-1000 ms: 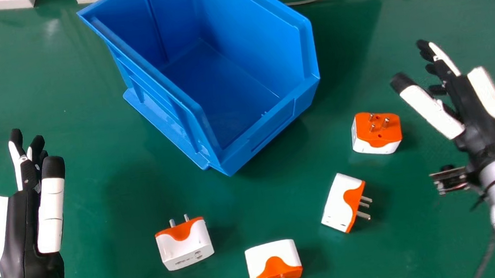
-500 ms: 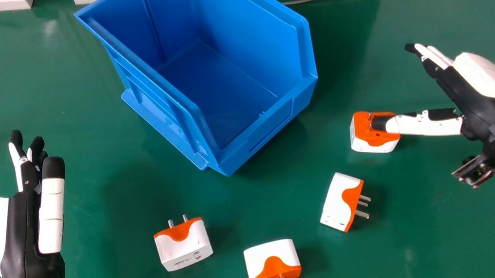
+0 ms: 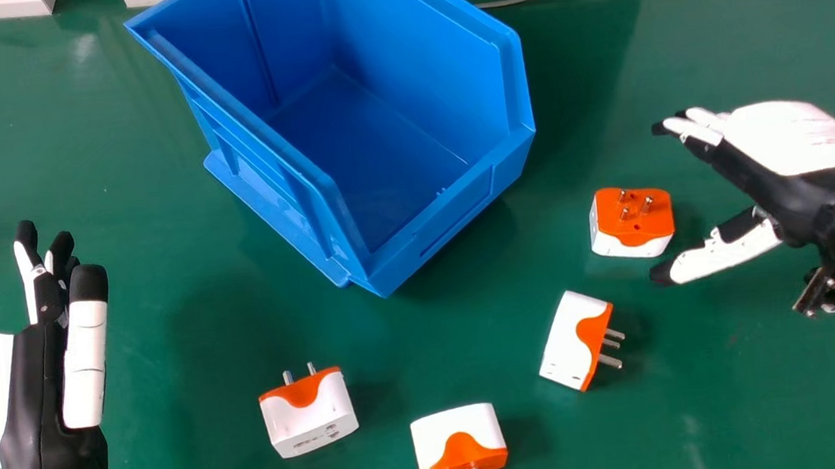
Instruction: Pick all objects and put in blue box
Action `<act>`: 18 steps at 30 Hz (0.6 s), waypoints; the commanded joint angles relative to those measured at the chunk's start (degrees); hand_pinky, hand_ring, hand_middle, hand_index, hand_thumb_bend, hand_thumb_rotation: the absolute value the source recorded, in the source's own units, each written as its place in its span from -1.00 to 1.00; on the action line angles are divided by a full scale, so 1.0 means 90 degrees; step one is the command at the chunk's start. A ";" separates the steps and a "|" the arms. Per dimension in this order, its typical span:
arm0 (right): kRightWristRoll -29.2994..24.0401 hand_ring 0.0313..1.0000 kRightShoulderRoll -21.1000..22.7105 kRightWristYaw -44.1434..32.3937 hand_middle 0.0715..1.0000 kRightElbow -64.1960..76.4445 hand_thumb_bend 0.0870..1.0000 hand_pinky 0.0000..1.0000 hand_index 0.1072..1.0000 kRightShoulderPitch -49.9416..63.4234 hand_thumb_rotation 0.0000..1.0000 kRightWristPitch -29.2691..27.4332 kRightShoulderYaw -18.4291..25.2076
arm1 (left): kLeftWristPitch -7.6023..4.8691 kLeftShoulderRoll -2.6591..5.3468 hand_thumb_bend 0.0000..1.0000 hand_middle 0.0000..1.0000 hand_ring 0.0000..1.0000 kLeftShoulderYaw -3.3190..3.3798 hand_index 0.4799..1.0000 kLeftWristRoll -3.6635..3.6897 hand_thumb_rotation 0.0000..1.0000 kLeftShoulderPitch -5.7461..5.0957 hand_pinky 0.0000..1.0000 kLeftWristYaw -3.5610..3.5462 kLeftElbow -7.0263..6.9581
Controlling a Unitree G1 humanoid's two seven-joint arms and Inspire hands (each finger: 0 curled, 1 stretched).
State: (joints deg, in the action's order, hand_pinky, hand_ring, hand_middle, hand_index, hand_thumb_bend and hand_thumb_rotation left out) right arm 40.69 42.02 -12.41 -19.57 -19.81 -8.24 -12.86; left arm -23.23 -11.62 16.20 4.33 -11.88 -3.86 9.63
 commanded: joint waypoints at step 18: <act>0.0554 0.80 -0.0384 0.0154 0.82 -0.1435 0.41 0.71 0.74 -0.1242 0.08 -0.0150 -0.0844 | -0.0078 -0.0077 0.69 1.00 1.00 0.0056 1.00 -0.0009 1.00 -0.0273 1.00 -0.0043 -0.0461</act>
State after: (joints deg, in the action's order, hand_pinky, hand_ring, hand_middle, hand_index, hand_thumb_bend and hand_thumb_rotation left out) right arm 45.47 38.51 -11.56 -32.17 -28.58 -10.10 -20.39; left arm -23.20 -11.82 16.25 4.36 -13.57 -4.07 7.05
